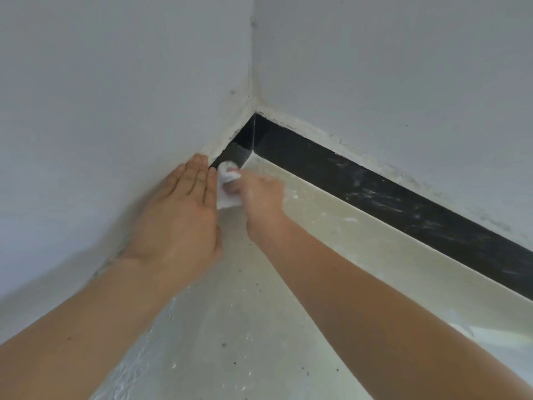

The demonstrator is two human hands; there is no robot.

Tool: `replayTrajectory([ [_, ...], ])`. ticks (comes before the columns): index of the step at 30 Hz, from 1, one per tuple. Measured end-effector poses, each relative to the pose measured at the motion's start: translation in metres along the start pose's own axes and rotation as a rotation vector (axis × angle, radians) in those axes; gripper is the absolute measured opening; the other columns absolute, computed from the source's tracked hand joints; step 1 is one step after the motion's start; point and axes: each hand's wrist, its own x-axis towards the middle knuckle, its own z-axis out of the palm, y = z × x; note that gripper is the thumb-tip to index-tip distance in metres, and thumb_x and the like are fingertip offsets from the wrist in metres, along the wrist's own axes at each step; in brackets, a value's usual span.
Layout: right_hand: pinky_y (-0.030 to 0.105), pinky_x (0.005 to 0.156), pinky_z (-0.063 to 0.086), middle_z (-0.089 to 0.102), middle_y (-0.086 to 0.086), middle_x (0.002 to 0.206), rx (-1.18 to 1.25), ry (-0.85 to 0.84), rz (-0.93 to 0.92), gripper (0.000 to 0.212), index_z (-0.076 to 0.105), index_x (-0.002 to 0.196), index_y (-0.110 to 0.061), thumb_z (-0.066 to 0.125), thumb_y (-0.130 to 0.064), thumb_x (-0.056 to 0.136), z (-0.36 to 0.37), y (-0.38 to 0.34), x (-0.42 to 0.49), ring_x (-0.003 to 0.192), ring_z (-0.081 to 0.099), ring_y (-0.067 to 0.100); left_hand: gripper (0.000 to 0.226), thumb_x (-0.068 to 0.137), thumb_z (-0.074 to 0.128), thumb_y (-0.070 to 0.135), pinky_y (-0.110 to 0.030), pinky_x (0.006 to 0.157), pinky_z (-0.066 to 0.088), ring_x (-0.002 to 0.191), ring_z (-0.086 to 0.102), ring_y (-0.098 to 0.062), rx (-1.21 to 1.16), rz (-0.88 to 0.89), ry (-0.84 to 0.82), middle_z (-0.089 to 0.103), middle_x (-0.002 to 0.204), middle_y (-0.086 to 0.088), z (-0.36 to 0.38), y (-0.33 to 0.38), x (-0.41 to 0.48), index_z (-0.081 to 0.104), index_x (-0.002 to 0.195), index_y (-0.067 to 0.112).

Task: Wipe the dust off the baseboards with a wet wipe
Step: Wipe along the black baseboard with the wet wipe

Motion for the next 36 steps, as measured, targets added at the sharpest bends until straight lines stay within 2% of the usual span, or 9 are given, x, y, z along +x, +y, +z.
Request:
replayTrajectory([
  [4,0.013,0.061,0.052,0.072,0.019,0.088,-0.288,-0.380,-0.034,0.039,0.073,0.098,0.001,0.053,0.016,0.068,-0.017,0.026,-0.013,0.070,0.066,0.016,0.068,0.080,0.025,0.028,-0.040,0.106,0.022,0.119,0.052,-0.045,-0.006,0.012,0.005,0.051,0.126,-0.038,-0.005,-0.001,0.001,0.052,0.119,-0.021],
  [9,0.035,0.080,0.052,0.065,0.009,0.087,-0.122,-0.096,-0.035,0.026,0.070,0.095,-0.005,0.059,0.006,0.075,-0.028,0.001,0.013,0.082,0.062,0.023,0.067,0.078,0.025,0.024,-0.041,0.106,0.023,0.121,0.051,-0.044,0.035,0.019,0.010,0.050,0.128,-0.037,-0.003,-0.002,-0.001,0.051,0.121,-0.021],
  [12,0.028,0.081,0.048,0.059,-0.001,0.078,0.116,0.004,0.044,0.030,0.065,0.115,-0.006,0.051,0.000,0.088,-0.019,-0.023,0.034,0.087,0.059,0.018,0.066,0.076,0.026,0.020,-0.041,0.107,0.023,0.122,0.050,-0.043,0.048,0.020,0.043,0.049,0.129,-0.036,-0.001,-0.002,-0.001,0.050,0.122,-0.020],
  [19,0.038,0.102,0.045,0.067,0.012,0.105,0.356,-0.073,0.114,0.032,0.067,0.111,0.000,0.062,0.001,0.080,0.012,0.014,0.016,0.110,0.062,0.029,0.066,0.073,0.026,0.018,-0.038,0.105,0.022,0.118,0.054,-0.043,0.132,0.042,0.066,0.052,0.125,-0.037,-0.003,-0.004,0.000,0.051,0.121,-0.020],
  [22,0.041,0.091,0.053,0.070,0.016,0.087,0.247,-0.258,0.086,0.044,0.070,0.105,0.004,0.055,0.010,0.064,0.007,0.053,-0.016,0.096,0.065,0.036,0.067,0.089,0.029,0.018,-0.030,0.116,0.000,0.143,0.017,-0.035,0.241,0.182,0.078,0.012,0.152,-0.030,-0.011,-0.006,0.001,0.007,0.145,-0.011],
  [24,0.028,0.076,0.053,0.065,0.004,0.072,0.016,-0.425,0.128,0.040,0.068,0.108,0.004,0.056,0.010,0.070,-0.004,0.071,-0.038,0.081,0.065,0.027,0.075,0.096,0.031,0.024,-0.031,0.114,-0.014,0.145,-0.011,-0.029,0.344,0.223,-0.144,-0.016,0.154,-0.022,-0.023,-0.013,-0.005,-0.019,0.143,-0.006],
  [29,0.032,0.086,0.052,0.067,0.010,0.103,-0.112,-0.415,0.218,0.032,0.069,0.106,-0.005,0.062,0.003,0.076,-0.021,0.078,-0.043,0.093,0.063,0.023,0.062,0.073,0.029,0.005,-0.043,0.114,0.010,0.132,0.036,-0.044,0.335,0.315,0.029,0.037,0.140,-0.035,-0.044,-0.042,-0.027,0.043,0.128,-0.020],
  [32,0.028,0.070,0.051,0.065,0.010,0.098,0.190,-0.192,0.176,0.032,0.067,0.106,-0.009,0.060,0.003,0.076,-0.027,0.059,-0.024,0.084,0.063,0.022,0.058,0.075,0.030,0.003,-0.050,0.113,0.017,0.133,0.034,-0.044,0.352,0.305,0.102,0.038,0.140,-0.035,-0.054,-0.049,-0.047,0.045,0.125,-0.022],
  [36,0.029,0.074,0.050,0.061,-0.003,0.083,0.220,-0.231,0.024,0.027,0.063,0.086,-0.023,0.057,0.003,0.082,-0.006,0.044,-0.040,0.072,0.058,0.012,0.055,0.089,0.015,0.006,-0.046,0.115,0.015,0.134,0.035,-0.044,0.333,0.234,0.103,0.039,0.140,-0.034,-0.067,-0.057,-0.066,0.046,0.125,-0.022],
])
